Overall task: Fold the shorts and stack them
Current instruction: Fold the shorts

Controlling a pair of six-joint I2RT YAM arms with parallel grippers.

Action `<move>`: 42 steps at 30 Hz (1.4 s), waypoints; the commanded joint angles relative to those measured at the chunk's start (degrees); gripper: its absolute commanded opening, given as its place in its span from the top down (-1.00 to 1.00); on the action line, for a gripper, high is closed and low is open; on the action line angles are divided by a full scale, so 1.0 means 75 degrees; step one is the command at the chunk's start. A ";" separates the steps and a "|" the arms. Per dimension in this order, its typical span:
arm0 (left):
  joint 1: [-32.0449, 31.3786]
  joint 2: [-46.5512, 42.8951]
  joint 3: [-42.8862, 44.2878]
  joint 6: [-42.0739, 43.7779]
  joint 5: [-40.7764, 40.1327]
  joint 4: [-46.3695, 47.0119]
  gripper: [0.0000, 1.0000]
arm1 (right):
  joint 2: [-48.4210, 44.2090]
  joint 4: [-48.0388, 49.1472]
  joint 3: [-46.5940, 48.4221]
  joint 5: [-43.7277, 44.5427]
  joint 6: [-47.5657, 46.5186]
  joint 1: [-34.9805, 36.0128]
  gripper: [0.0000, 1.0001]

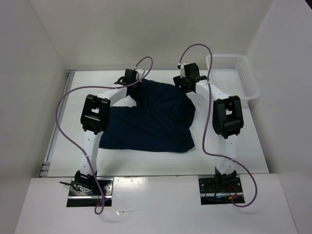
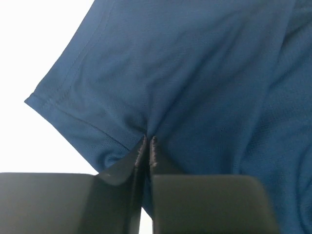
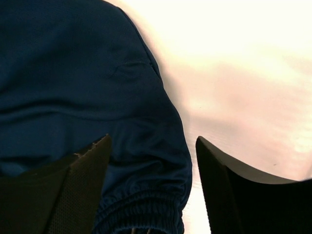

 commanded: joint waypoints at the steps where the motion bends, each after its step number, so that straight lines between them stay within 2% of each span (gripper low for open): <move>1: 0.0022 0.0040 -0.0652 0.0048 -0.0328 -0.0489 0.98 | 0.0299 0.0419 -0.0016 0.0005 -0.0032 0.0000 -0.54; 3: 0.0162 -0.0392 -0.1212 0.0048 -0.0329 -0.0570 1.00 | 0.0394 0.0419 0.0078 0.0074 -0.0032 0.0000 -0.54; 6: 0.0537 -0.1281 -0.1905 0.0048 -0.0399 -0.0828 1.00 | 0.0546 0.0490 0.0266 0.0075 -0.0032 0.0000 -0.72; 9: 0.0714 -0.2289 -0.2960 0.0048 -0.0399 -0.1156 0.96 | 0.0686 0.0490 0.0417 -0.0088 -0.0032 0.0000 -0.78; 10: 0.0714 -0.2526 -0.3183 0.0048 -0.0399 -0.1250 0.84 | 0.0687 0.0490 0.0418 -0.0089 -0.0032 0.0000 -0.78; 11: 0.0714 -0.2737 -0.3371 0.0048 -0.0248 -0.1367 0.63 | 0.0687 0.0420 0.0418 -0.0089 -0.0102 0.0000 -0.78; 12: 0.0621 -0.3099 -0.3570 0.0048 -0.0084 -0.1565 0.33 | 0.0687 0.0420 0.0348 -0.0089 -0.0102 0.0081 -0.78; 14: 0.0620 -0.3452 -0.3572 0.0048 0.0185 -0.1660 -0.03 | 0.0430 0.0350 0.0255 -0.0089 -0.0196 0.0082 -0.78; 17: 0.0620 -0.3361 -0.2696 0.0048 0.0444 -0.1428 -0.31 | -0.0003 0.0267 -0.0073 -0.0007 -0.0477 0.0082 -0.78; 19: 0.0620 -0.3011 -0.1634 0.0048 0.0655 -0.1356 -0.35 | -0.0319 0.0174 -0.0388 -0.0077 -0.0570 0.0082 -0.78; 26: 0.0386 -0.0339 0.1251 0.0048 0.0995 -0.1895 -0.38 | -0.1023 0.0021 -0.1292 -0.0148 -0.1040 0.0153 -0.78; 32: 0.0082 0.0764 0.2146 0.0048 0.1066 -0.1966 -0.44 | -0.1305 -0.0213 -0.1621 -0.0334 -0.1251 0.0153 -0.78; 38: -0.0071 0.1420 0.2744 0.0048 0.0995 -0.2293 -0.40 | -0.1469 -0.0295 -0.1831 -0.0487 -0.1333 0.0153 -0.78; 42: -0.0224 0.1340 0.2313 0.0048 0.1088 -0.2469 -0.02 | -0.1540 -0.0366 -0.1902 -0.0487 -0.1415 0.0153 -0.78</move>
